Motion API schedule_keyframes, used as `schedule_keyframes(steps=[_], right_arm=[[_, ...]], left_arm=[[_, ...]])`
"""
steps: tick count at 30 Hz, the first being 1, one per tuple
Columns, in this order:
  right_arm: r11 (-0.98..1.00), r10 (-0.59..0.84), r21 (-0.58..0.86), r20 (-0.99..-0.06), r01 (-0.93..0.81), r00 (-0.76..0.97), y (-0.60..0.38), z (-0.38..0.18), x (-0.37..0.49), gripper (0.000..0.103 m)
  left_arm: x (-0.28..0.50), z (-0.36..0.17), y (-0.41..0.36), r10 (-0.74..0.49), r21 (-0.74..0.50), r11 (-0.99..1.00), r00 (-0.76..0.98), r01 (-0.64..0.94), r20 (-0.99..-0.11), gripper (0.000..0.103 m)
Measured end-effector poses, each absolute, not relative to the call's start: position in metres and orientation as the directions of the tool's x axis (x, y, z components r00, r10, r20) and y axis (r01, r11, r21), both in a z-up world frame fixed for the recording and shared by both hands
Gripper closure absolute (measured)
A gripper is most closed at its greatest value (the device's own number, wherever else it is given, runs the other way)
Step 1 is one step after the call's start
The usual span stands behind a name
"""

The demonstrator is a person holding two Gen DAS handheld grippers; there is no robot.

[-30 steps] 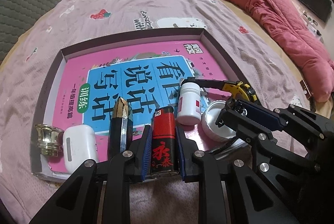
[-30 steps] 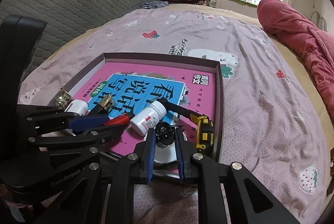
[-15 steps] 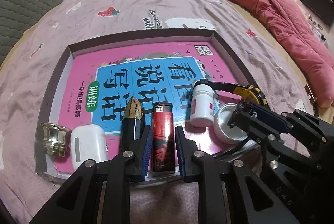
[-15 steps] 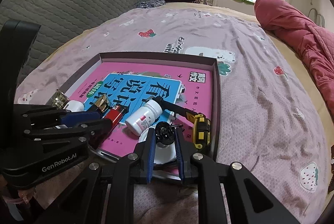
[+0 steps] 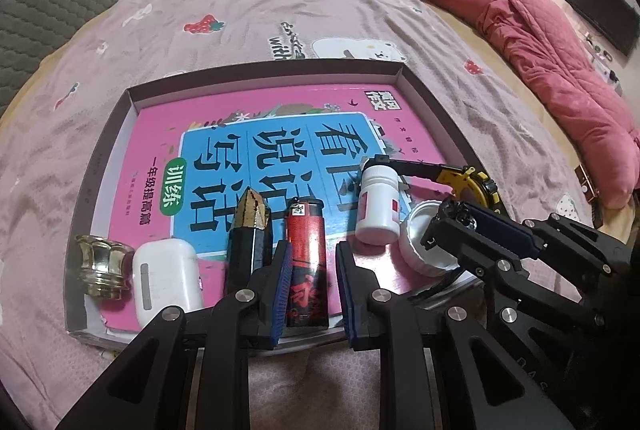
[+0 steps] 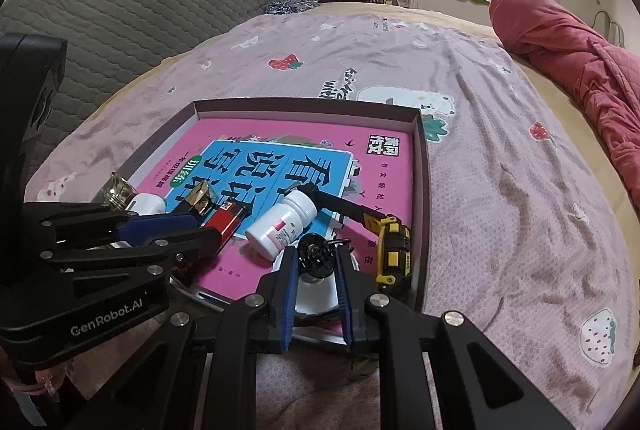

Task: Organize rigid objects
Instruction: 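Release the lighter beside the pen while the right tool sets the clip in the cap, then open the right tool and withdraw both tools from the box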

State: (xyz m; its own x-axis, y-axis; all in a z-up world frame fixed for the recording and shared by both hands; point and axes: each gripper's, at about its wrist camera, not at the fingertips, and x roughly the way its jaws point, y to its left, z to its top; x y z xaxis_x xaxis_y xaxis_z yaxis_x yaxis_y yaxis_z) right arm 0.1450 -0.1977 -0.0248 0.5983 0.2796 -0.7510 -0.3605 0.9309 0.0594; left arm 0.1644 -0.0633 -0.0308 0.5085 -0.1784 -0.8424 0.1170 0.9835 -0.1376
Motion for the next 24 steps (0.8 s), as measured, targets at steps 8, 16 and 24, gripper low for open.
schedule_keyframes(steps=[8,16,24], right_arm=[[0.931,0.285,0.069,-0.753,-0.360,0.593,-0.198,-0.024,0.146,0.084],[0.931,0.284,0.058,-0.737,-0.361,0.614,-0.196,-0.020,0.144,0.084],[0.939,0.285,0.060,-0.687,-0.338,0.668,-0.200,-0.006,0.139,0.067]], left_arm=[[0.163,-0.030,-0.051,-0.186,-0.158,0.982,0.506,0.099,-0.842,0.080],[0.161,-0.027,-0.047,-0.183,-0.156,0.983,0.511,0.096,-0.840,0.080],[0.156,-0.018,-0.036,-0.163,-0.145,0.986,0.534,0.076,-0.830,0.080]])
